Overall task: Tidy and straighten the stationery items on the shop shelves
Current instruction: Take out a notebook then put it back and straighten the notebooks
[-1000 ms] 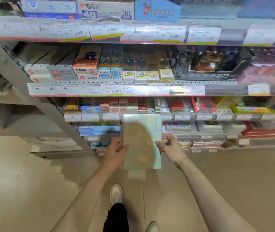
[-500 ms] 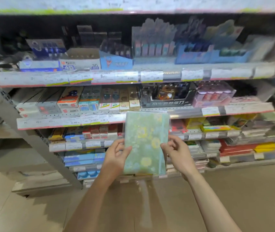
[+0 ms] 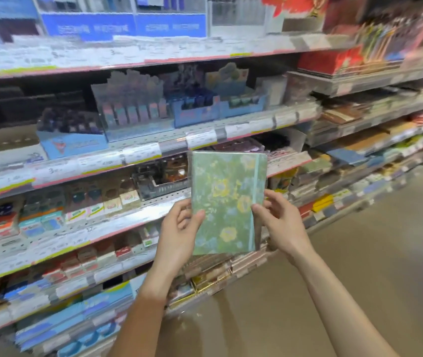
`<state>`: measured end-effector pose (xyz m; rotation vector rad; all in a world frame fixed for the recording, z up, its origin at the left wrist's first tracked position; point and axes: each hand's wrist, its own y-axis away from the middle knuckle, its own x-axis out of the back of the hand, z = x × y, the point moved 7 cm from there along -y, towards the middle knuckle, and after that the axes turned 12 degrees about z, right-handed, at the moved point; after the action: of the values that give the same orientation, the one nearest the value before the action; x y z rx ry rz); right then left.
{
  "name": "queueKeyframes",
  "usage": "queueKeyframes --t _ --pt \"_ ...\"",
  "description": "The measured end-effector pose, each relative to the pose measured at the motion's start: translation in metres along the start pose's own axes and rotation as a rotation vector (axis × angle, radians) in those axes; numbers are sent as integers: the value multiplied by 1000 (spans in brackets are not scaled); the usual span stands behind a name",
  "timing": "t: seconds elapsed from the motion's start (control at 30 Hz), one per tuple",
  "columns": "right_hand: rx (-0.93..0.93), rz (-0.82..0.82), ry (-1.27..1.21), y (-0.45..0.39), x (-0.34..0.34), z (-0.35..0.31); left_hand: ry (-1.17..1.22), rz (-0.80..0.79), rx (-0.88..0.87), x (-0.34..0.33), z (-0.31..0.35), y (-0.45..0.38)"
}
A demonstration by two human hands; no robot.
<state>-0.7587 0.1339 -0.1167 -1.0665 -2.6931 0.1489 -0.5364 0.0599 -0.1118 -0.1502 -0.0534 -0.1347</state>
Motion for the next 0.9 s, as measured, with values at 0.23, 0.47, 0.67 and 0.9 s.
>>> queueKeyframes --t 0.23,0.47,0.67,0.9 --pt "-17 44 -23 -47 78 27 -37 -14 -28 -96 17 0" --pt "-24 37 -73 -128 196 47 -74 32 -16 -241 36 -6" --pt "-31 43 -95 -200 274 72 -44 20 -5 -350 44 -23" --pt "-44 63 -53 -286 330 108 -42 -1 32 -454 32 -71"
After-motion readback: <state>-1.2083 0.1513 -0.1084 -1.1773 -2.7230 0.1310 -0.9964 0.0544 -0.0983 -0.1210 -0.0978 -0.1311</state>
